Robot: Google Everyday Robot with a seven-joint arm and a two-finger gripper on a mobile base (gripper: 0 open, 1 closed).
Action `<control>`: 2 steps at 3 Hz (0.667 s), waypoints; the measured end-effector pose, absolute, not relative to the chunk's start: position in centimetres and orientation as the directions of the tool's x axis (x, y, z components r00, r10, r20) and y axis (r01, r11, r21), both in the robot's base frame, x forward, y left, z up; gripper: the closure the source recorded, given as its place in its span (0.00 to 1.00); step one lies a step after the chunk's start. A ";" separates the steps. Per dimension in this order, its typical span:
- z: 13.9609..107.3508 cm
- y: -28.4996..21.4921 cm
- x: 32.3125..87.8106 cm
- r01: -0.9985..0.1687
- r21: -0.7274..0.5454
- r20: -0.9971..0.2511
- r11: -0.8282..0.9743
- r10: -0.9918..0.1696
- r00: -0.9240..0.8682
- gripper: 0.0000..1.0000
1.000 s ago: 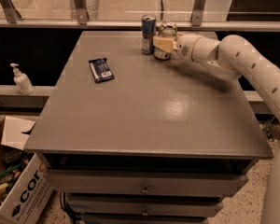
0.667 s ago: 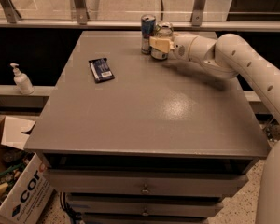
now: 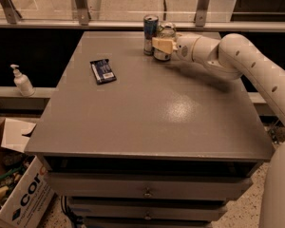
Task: Move 7up can near redbull can
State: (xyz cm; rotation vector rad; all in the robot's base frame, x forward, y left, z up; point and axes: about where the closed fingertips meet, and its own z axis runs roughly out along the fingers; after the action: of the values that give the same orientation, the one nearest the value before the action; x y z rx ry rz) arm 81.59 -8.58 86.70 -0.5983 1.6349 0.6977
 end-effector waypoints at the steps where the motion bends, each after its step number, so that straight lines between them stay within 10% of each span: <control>1: 86.7 -8.6 81.6 -0.717 0.117 -0.986 0.688 -0.007 -0.168 0.12; 2: 86.3 -7.9 81.5 -0.735 0.108 -0.983 0.669 -0.037 -0.179 0.00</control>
Offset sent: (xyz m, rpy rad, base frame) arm -0.0023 0.0079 -0.0090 -0.0656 0.0269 0.0622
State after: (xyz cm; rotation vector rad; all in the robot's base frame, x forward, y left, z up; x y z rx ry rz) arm 81.51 -7.94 86.29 -0.6389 1.6510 0.7036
